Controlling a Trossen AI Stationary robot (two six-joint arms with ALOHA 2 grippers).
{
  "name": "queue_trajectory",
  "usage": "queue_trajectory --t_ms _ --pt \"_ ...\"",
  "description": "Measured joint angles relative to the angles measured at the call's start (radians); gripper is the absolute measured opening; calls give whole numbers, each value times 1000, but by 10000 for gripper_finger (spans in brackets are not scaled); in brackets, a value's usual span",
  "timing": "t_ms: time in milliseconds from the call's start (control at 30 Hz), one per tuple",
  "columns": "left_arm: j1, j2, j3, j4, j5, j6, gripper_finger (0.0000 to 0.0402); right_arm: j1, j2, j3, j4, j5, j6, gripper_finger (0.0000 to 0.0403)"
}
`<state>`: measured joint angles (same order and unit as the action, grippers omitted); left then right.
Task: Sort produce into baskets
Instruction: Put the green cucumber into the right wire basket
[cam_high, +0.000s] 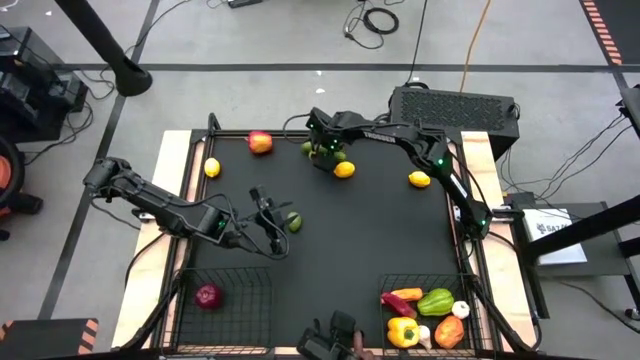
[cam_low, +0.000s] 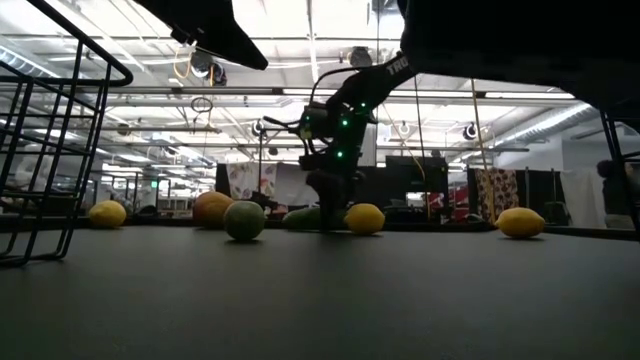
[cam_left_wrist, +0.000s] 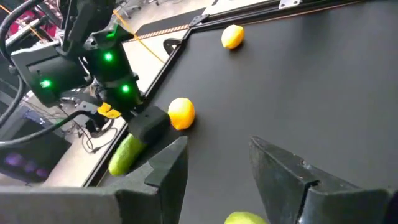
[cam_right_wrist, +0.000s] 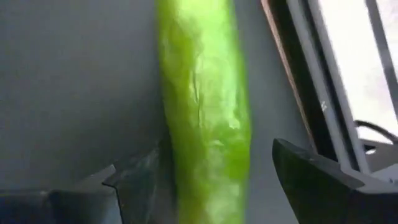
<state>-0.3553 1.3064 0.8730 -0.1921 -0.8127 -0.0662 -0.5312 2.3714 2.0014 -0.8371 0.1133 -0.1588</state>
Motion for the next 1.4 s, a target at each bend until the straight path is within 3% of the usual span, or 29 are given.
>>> queue_trajectory --t_ms 400,1000,1400 --pt "1 0 0 -1 0 1 176 6 -2 0 -110 -15 2 282" --pt "1 0 0 0 0 1 176 65 -2 -13 -114 -9 39 161" --pt "1 0 0 0 -1 2 176 103 -44 -13 -182 -12 102 161"
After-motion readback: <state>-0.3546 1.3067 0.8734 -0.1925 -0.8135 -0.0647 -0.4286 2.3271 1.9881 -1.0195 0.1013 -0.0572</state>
